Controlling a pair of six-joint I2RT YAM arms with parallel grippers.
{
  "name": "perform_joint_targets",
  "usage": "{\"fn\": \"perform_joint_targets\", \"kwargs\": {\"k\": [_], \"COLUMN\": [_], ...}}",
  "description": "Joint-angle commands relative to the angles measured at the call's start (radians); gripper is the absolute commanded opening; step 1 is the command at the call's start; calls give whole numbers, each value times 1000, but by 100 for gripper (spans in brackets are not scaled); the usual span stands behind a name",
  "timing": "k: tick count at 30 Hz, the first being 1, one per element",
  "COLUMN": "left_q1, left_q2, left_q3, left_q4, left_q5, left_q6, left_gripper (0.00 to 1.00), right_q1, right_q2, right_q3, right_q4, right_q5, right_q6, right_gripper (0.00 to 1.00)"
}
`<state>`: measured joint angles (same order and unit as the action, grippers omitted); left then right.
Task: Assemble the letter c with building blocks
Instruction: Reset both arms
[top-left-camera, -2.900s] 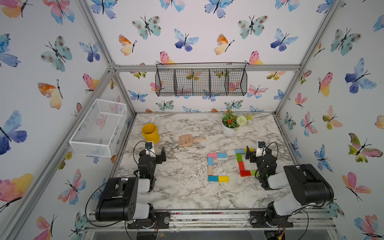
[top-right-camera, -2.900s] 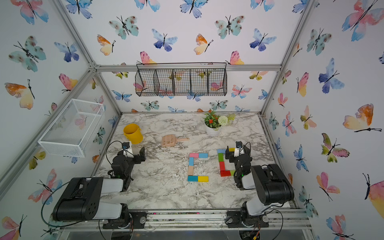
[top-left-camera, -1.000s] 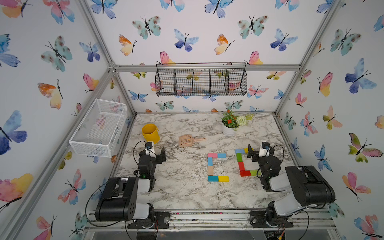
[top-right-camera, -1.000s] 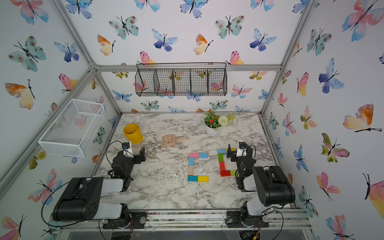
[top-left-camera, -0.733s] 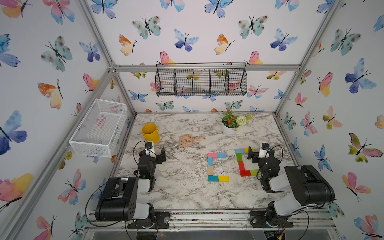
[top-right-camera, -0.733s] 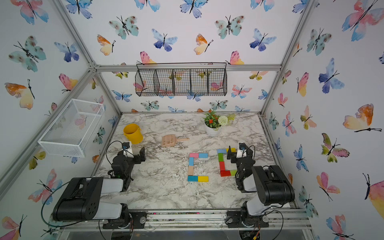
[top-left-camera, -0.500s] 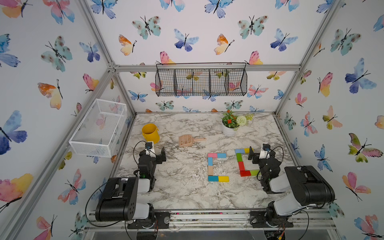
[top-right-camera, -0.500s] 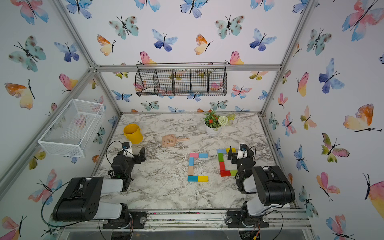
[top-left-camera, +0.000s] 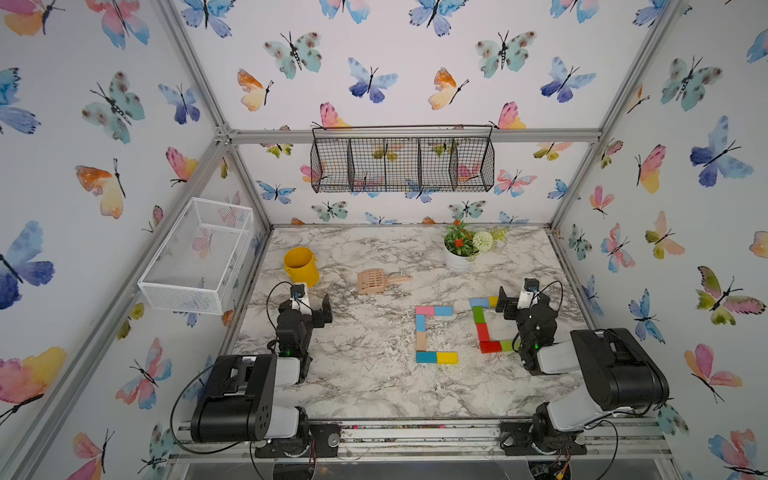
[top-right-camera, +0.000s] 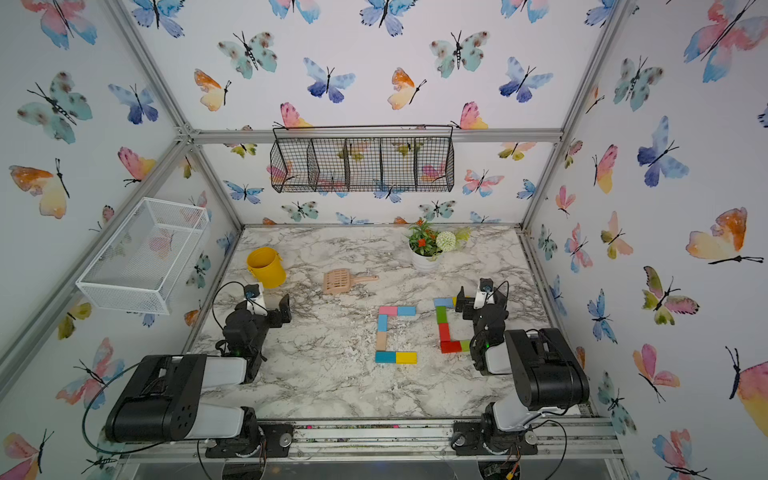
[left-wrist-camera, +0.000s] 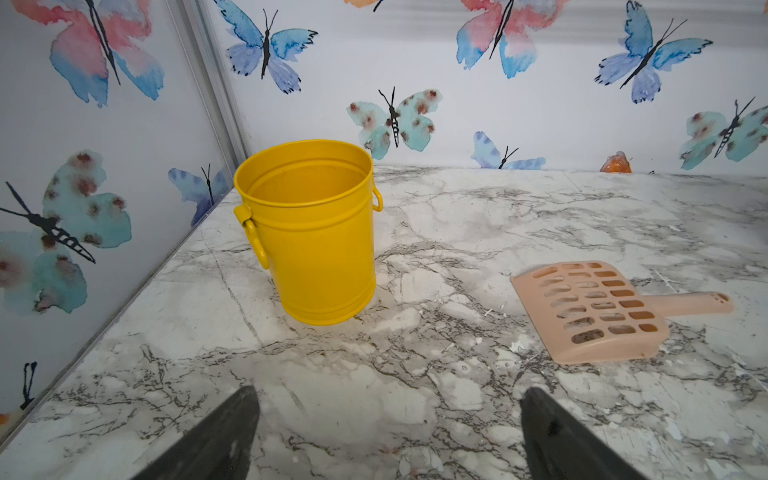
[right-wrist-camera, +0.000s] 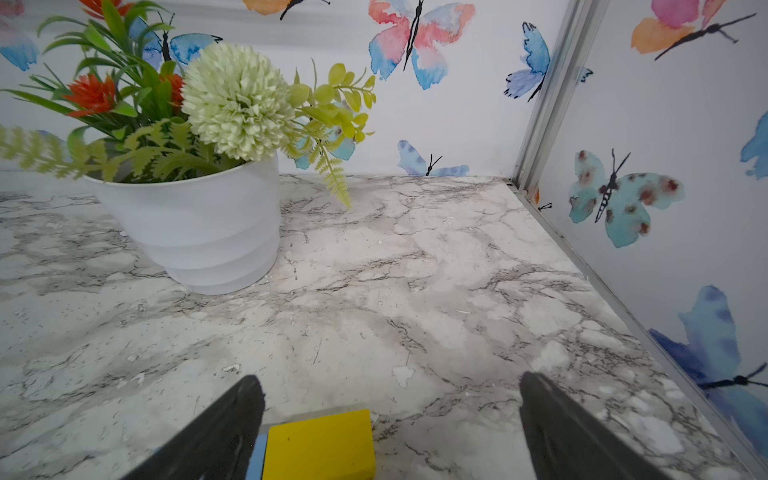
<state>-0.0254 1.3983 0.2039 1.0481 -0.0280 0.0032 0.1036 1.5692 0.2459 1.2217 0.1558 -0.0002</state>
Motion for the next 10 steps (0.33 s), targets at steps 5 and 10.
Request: {"fn": "perform_joint_targets", "kwargs": {"k": [5,10], "left_q1": [5,6], "left_q2": [8,6], "left_q3": [15,11], "left_q4": [0,6], "left_q5": [-9,-6], "left_q6": [-3,-3], "left_gripper": [98,98], "right_q1": [-2,-1], "right_q2": [8,8], "right_q3": [3,3], "right_q4": [-14,-14], "right_q5": [16,16], "right_q6": [11,11], "right_gripper": [100,100]}}
